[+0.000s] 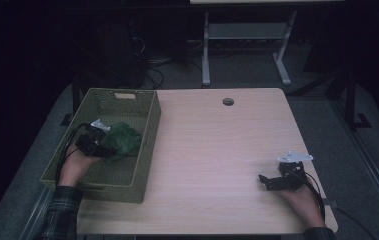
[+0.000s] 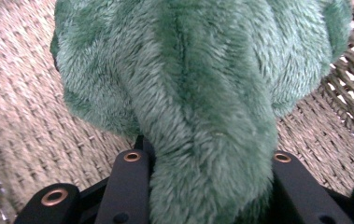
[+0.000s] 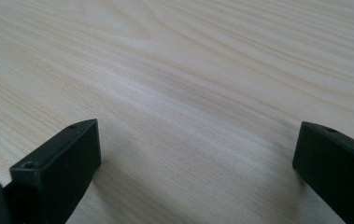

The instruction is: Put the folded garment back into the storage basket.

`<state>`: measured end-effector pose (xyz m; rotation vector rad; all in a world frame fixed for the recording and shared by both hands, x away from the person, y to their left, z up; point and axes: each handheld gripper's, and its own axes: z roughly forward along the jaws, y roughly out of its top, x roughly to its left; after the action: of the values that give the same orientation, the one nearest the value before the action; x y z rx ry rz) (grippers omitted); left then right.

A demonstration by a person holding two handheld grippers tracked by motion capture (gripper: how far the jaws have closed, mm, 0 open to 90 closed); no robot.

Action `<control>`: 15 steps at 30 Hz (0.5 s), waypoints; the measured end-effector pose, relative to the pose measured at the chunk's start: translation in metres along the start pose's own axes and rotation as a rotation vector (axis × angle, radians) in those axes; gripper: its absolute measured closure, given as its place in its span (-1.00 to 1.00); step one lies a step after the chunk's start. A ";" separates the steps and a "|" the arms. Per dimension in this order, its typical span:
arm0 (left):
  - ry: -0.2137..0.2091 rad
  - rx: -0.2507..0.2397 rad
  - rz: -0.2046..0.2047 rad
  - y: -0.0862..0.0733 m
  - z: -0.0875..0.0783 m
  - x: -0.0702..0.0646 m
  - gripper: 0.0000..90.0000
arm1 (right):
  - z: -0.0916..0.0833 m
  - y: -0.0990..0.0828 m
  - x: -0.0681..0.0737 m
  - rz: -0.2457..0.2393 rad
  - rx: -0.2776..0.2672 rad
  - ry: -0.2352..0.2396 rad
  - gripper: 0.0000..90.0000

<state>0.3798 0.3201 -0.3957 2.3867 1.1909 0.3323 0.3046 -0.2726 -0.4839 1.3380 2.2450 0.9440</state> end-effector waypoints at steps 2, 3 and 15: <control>-0.004 0.013 -0.006 -0.002 0.005 0.001 0.44 | 0.000 0.000 0.000 0.000 0.000 0.000 -0.99; -0.008 0.029 -0.006 -0.003 0.008 0.001 0.43 | 0.000 0.000 0.000 0.000 0.000 0.000 -0.99; -0.017 0.064 -0.022 -0.006 0.017 0.003 -0.06 | 0.000 0.000 0.000 -0.004 0.001 0.000 -0.98</control>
<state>0.3839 0.3206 -0.4129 2.4240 1.2368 0.2696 0.3046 -0.2729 -0.4840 1.3338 2.2472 0.9423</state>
